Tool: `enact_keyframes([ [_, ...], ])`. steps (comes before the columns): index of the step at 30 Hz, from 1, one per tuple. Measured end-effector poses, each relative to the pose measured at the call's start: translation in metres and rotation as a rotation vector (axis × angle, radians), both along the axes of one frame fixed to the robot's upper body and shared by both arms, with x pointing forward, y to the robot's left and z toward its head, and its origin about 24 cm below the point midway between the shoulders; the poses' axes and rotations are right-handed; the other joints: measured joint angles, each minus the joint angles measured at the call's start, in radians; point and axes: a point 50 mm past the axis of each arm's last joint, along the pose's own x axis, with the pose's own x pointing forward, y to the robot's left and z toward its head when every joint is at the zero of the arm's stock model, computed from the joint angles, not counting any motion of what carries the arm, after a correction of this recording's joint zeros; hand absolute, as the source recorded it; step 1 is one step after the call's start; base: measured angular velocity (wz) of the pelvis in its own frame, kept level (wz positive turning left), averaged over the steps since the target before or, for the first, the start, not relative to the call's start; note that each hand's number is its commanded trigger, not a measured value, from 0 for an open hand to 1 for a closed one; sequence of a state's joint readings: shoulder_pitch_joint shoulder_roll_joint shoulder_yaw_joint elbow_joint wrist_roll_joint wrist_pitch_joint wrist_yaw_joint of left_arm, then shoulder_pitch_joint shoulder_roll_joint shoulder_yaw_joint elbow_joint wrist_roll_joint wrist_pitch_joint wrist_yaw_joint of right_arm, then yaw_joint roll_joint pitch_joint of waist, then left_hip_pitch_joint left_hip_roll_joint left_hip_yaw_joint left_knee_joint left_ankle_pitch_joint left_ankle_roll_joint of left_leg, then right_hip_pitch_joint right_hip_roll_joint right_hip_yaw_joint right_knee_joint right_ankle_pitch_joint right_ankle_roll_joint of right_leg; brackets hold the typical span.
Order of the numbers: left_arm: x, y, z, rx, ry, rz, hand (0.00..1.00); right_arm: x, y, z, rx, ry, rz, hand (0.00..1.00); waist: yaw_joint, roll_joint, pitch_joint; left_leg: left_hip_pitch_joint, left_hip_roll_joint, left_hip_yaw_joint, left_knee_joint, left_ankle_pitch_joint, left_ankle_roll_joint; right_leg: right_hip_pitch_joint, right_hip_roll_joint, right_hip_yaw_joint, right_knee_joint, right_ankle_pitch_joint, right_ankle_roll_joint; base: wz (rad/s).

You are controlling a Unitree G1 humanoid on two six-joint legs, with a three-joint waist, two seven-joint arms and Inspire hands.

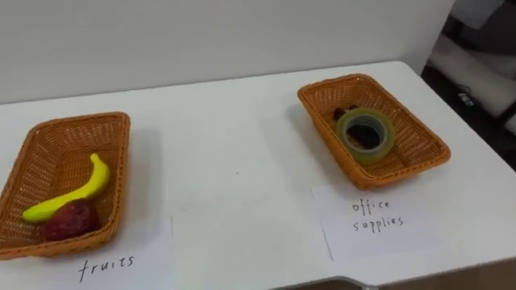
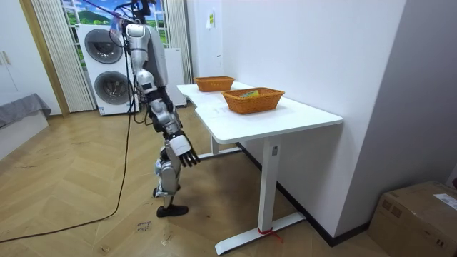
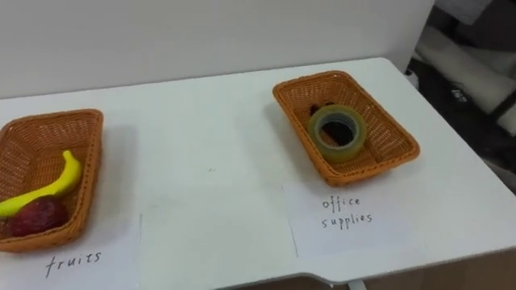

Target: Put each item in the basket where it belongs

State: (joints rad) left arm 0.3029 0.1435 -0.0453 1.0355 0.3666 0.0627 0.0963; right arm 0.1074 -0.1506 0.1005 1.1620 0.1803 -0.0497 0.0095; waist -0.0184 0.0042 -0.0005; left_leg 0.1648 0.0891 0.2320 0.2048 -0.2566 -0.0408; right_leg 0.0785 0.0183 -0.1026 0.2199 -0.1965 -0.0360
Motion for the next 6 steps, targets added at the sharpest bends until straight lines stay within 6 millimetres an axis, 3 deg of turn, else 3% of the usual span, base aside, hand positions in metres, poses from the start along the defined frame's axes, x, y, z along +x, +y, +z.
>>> enact_keyframes([
  [6,0.0005,-0.0055,-0.0012,-0.034,0.01,-0.005,0.0,0.0008,0.004,-0.0006,0.028,0.002,0.033,0.0,0.001,-0.005,0.0021,-0.005,-0.009,-0.043,0.001,0.001,-0.001,0.012,-0.012,-0.038,-0.001,-0.016,0.003,0.2],
])
